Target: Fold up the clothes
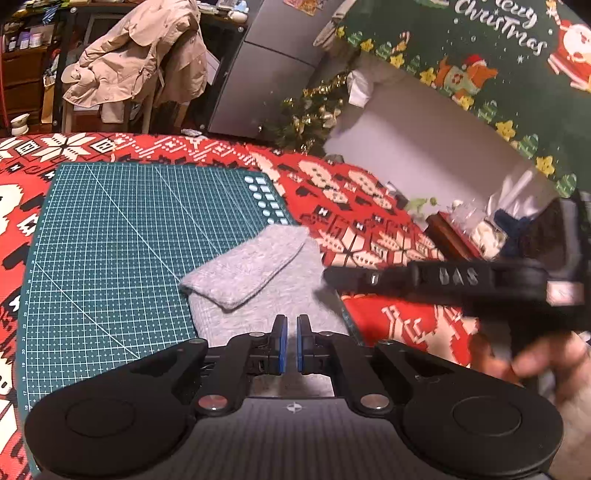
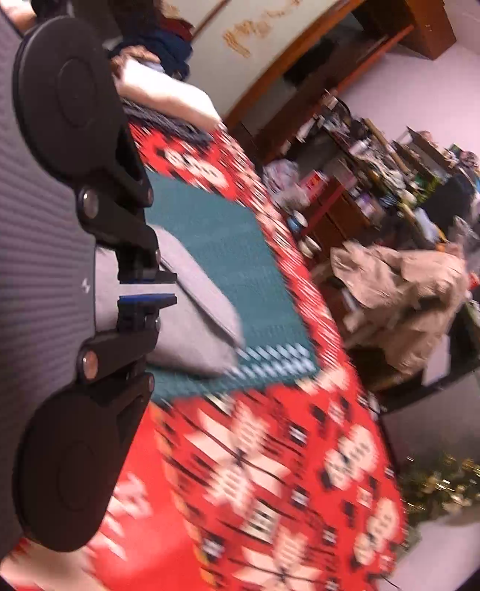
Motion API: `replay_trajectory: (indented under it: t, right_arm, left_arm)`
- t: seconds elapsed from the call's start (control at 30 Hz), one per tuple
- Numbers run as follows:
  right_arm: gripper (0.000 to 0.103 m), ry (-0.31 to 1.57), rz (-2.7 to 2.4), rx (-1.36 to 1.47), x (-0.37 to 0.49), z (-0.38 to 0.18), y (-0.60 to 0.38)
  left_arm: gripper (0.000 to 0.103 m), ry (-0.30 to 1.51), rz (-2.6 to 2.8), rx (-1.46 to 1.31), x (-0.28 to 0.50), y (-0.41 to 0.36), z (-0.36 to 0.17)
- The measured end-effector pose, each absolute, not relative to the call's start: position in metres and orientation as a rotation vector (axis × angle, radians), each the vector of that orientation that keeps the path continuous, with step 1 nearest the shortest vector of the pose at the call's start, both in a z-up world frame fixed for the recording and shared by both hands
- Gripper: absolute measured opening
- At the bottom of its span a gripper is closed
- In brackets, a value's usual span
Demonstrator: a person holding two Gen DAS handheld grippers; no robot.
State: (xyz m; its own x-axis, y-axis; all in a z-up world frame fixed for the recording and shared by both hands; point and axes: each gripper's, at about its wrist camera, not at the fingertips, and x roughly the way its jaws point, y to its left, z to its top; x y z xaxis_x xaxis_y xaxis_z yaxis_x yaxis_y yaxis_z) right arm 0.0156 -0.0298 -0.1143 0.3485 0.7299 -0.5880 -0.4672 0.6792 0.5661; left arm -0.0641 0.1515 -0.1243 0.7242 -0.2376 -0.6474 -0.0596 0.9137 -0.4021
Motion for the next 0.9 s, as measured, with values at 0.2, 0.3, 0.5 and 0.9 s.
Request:
replay_trajectory:
  t: [0.2,0.3,0.5,0.9]
  right_arm:
    - [0.0,0.927,0.783,0.27,-0.009,-0.132,-0.026]
    - [0.0,0.942,0.762,0.319,-0.007,-0.137,-0.039]
    - [0.009,0.913,0.806,0.303,-0.028,-0.117,-0.039]
    - [0.0,0.963,0.774,0.256,-0.049,-0.138,-0.036]
  left_arm:
    - [0.004,0.788,-0.075,-0.38,-0.075,0.155,-0.136]
    - [0.004,0.784,-0.065,-0.383,-0.086,0.157,-0.135]
    - [0.003,0.731,-0.12,-0.459,-0.1,0.153,-0.122]
    - [0.003,0.803,-0.057,-0.438,-0.106,0.146,-0.137]
